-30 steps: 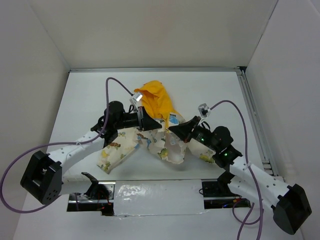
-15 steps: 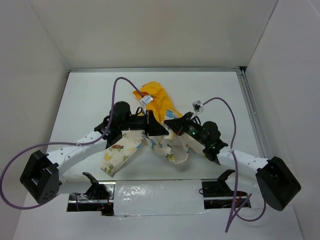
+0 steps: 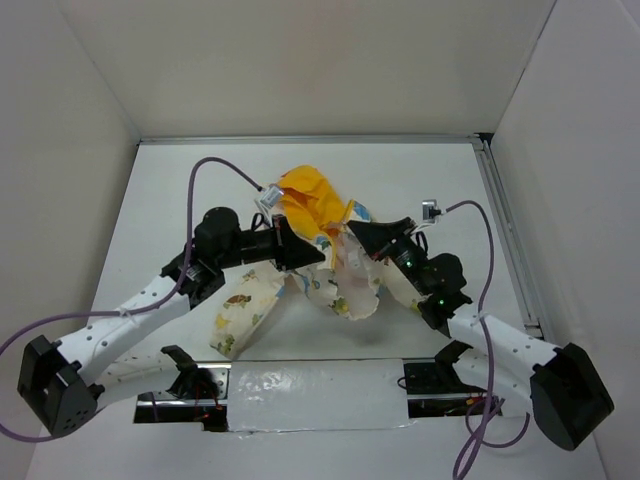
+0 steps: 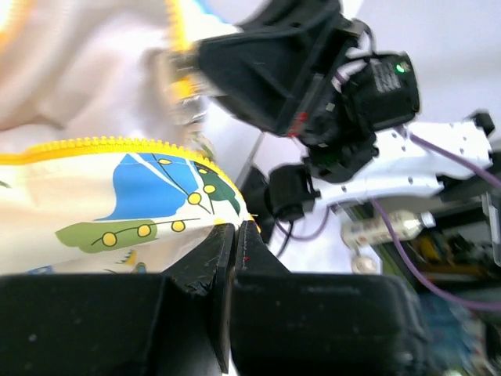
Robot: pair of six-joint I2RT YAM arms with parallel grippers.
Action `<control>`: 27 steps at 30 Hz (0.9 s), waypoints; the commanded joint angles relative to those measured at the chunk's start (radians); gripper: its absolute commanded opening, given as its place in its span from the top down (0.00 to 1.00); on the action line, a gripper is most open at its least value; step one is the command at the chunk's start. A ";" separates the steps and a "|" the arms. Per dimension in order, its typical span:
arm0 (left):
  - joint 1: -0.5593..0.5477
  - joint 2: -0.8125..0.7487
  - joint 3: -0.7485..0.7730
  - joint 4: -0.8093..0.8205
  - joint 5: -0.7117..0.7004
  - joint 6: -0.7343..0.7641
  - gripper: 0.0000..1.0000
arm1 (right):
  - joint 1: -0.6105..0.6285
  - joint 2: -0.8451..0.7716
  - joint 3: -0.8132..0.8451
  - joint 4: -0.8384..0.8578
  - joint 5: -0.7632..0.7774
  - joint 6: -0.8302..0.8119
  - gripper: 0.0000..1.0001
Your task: Zip up the jacket
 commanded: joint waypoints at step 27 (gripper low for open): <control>0.092 0.139 0.164 0.117 -0.117 0.123 1.00 | -0.024 0.006 0.071 -0.033 -0.187 -0.011 1.00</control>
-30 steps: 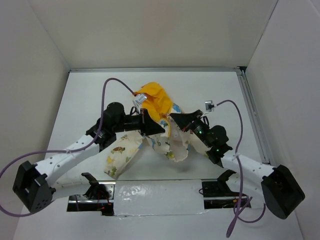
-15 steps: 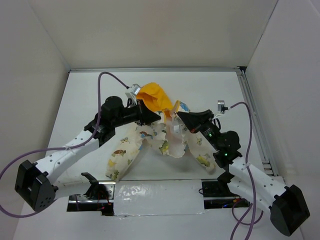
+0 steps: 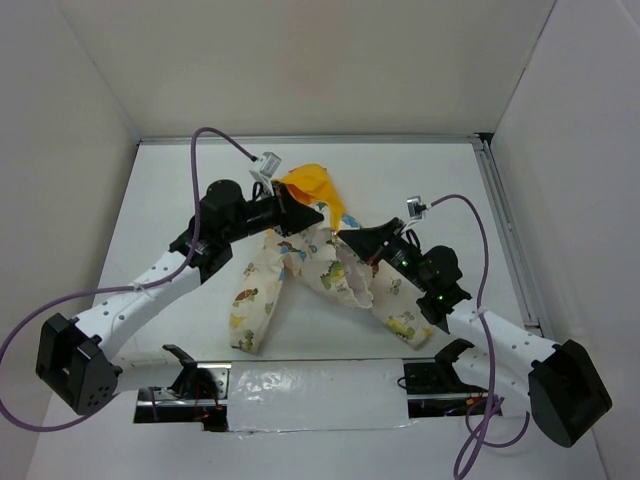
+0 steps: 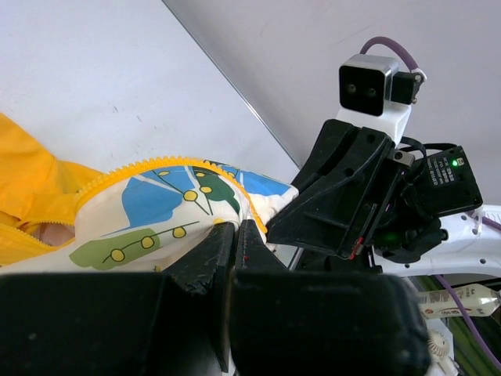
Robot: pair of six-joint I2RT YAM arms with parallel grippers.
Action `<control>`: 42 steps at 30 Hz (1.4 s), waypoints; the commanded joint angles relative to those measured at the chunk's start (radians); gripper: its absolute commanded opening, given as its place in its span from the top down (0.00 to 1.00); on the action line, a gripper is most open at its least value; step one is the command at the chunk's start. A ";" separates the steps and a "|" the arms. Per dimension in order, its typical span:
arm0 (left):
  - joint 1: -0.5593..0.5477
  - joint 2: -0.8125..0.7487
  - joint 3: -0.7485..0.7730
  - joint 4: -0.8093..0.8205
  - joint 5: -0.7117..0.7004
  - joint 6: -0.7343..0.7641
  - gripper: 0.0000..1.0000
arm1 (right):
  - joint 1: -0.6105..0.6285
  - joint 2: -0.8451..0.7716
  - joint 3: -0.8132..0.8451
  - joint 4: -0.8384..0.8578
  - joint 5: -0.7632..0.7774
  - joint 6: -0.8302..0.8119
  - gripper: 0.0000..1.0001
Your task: Zip up the jacket
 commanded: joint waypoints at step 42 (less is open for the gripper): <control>0.006 -0.037 -0.106 0.156 -0.062 -0.184 1.00 | 0.003 -0.014 0.017 0.048 0.031 -0.008 1.00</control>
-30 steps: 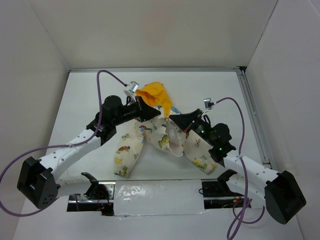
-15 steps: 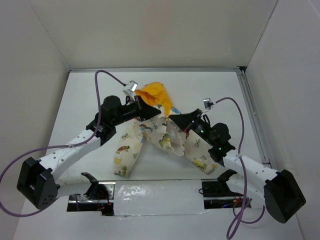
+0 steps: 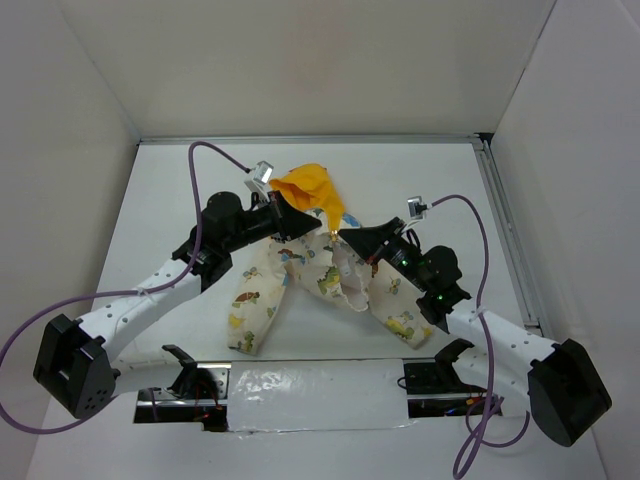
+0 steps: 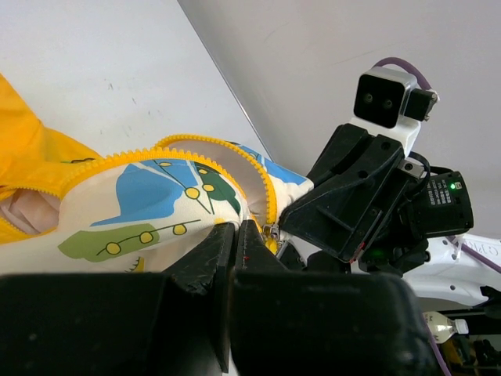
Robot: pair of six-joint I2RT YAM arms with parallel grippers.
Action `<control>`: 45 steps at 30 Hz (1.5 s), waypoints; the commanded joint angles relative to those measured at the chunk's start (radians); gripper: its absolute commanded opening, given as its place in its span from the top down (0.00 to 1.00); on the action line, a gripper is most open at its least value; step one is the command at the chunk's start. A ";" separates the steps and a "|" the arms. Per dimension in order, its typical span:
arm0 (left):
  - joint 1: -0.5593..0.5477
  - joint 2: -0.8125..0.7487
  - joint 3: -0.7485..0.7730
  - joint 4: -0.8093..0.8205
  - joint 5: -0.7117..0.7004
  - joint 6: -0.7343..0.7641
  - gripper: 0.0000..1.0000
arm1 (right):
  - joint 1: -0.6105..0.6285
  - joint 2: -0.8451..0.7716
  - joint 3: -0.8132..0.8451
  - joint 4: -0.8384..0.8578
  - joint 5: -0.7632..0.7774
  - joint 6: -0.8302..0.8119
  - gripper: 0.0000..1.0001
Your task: Zip up the jacket
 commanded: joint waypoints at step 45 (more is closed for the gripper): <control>-0.012 0.023 -0.006 0.114 0.091 -0.067 1.00 | 0.038 0.027 -0.007 0.161 0.155 0.084 1.00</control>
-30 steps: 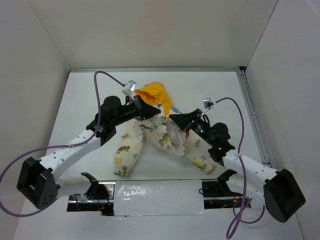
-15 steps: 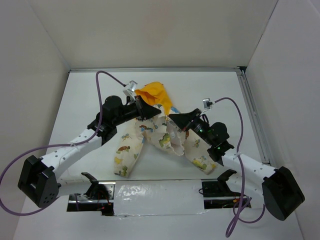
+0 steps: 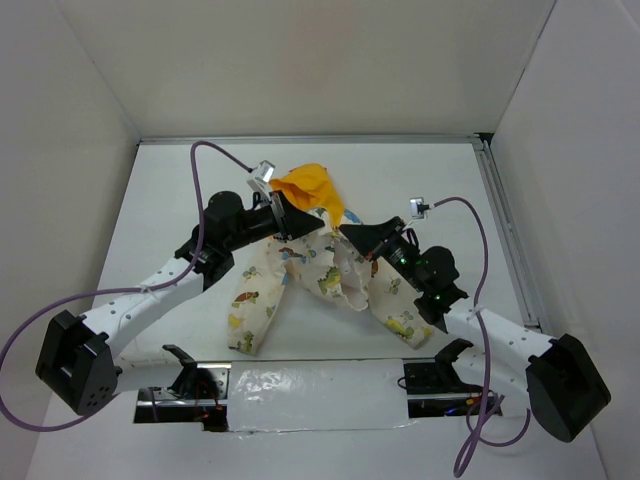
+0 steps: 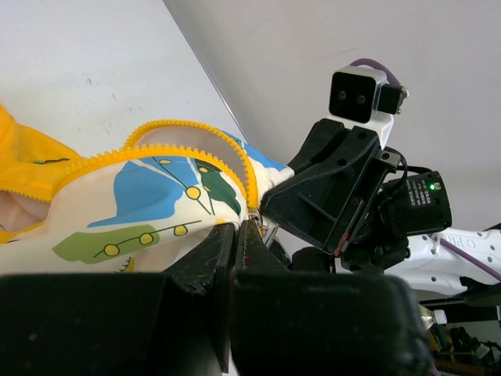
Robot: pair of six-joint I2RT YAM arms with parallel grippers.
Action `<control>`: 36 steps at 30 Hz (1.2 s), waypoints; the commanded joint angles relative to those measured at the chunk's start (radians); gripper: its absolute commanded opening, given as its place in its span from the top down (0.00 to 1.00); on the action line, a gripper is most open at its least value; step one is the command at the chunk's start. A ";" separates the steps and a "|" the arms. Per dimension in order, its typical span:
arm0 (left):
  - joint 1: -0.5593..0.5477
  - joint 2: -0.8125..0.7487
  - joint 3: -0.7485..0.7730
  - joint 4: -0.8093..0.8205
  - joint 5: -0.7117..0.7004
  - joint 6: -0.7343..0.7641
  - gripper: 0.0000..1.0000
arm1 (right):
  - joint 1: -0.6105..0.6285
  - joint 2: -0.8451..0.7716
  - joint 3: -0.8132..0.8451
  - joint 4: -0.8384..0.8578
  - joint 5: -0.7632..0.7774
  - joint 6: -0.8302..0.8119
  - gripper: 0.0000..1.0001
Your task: Zip up the jacket
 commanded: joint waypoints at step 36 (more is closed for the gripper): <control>-0.002 0.063 0.103 -0.059 0.269 0.049 0.75 | 0.048 -0.011 -0.001 0.087 0.007 -0.123 1.00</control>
